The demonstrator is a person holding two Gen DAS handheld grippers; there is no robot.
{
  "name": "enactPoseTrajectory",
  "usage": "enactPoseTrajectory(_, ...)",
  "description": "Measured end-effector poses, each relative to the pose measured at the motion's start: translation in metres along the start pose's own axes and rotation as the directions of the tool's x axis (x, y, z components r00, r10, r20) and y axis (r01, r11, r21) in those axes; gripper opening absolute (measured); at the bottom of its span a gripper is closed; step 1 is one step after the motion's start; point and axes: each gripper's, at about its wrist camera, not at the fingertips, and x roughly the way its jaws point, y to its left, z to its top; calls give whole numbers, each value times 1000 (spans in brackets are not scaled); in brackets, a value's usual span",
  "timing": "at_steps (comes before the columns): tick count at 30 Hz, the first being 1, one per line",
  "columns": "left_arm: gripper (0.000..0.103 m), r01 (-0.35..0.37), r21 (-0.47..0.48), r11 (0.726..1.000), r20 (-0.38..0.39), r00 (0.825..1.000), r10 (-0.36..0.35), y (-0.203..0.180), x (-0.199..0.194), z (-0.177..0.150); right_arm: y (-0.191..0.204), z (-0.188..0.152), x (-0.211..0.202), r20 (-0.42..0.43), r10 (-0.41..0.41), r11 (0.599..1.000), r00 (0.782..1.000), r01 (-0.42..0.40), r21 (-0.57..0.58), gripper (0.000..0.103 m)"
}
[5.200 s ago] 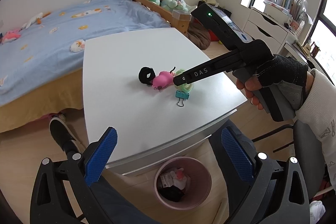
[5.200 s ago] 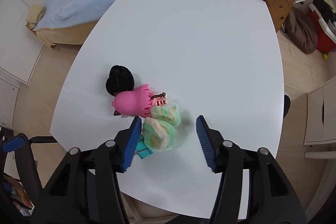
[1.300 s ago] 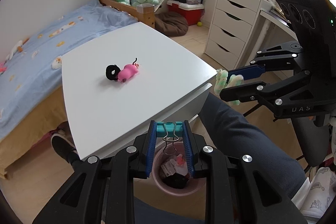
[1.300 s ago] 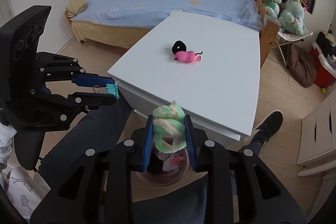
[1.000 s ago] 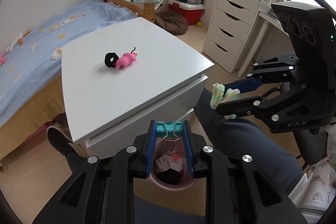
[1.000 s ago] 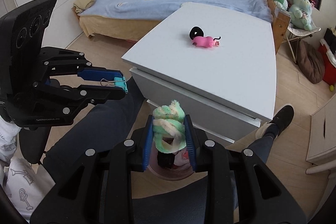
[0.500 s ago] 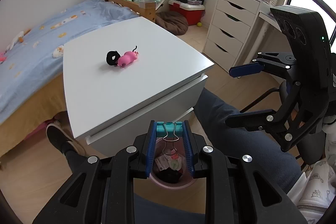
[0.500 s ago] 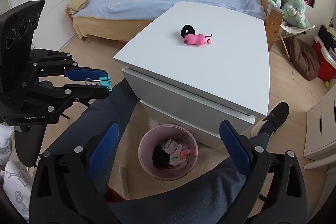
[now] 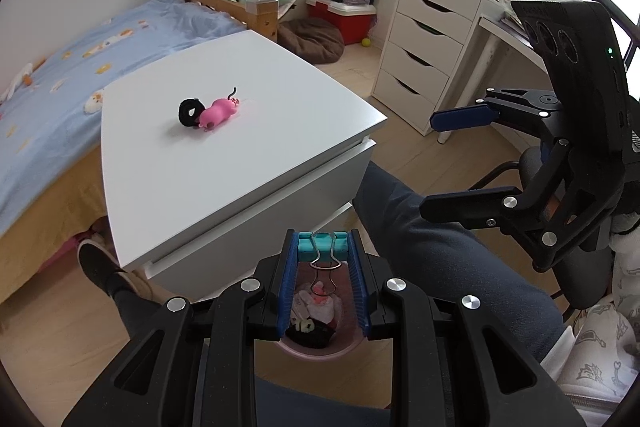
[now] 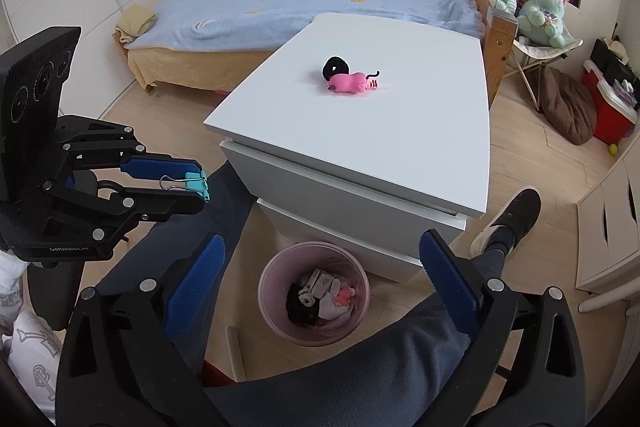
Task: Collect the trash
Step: 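Release the teal binder clip into the wastebasket with the left gripper, then move the right gripper back over the table toward the black and pink plush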
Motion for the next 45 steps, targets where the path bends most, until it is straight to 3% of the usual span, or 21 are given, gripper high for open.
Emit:
enactPoseTrajectory(14,27,18,15,1000,-10,1000,-18,-10,3,6,-19,-3,-14,29,-17,999,999,16,45,96)
enactPoseTrajectory(15,34,19,15,1000,-13,1000,-19,-10,4,6,-20,-4,-14,28,-18,999,999,16,46,97)
enactPoseTrajectory(16,56,15,14,1000,-14,1000,-15,-9,4,5,-20,-5,-14,27,-18,999,999,17,48,97)
enactPoseTrajectory(17,69,11,9,1000,-11,1000,-11,-9,5,4,-20,-5,-14,26,-18,999,1000,17,50,97)
enactPoseTrajectory(18,88,10,1,1000,-2,1000,-10,-8,4,4,-21,-5,-14,25,-18,999,1000,17,51,97)
enactPoseTrajectory(21,96,-6,-19,1000,-1,1000,6,-3,5,3,-22,-6,-14,25,-18,998,1000,17,57,97)
enactPoseTrajectory(39,96,-19,-119,993,27,999,23,22,-1,3,-20,-7,-8,23,-7,998,1000,6,61,99)
enactPoseTrajectory(45,96,-39,-145,989,41,998,46,37,-5,8,-20,10,-4,34,-4,999,999,2,52,99)
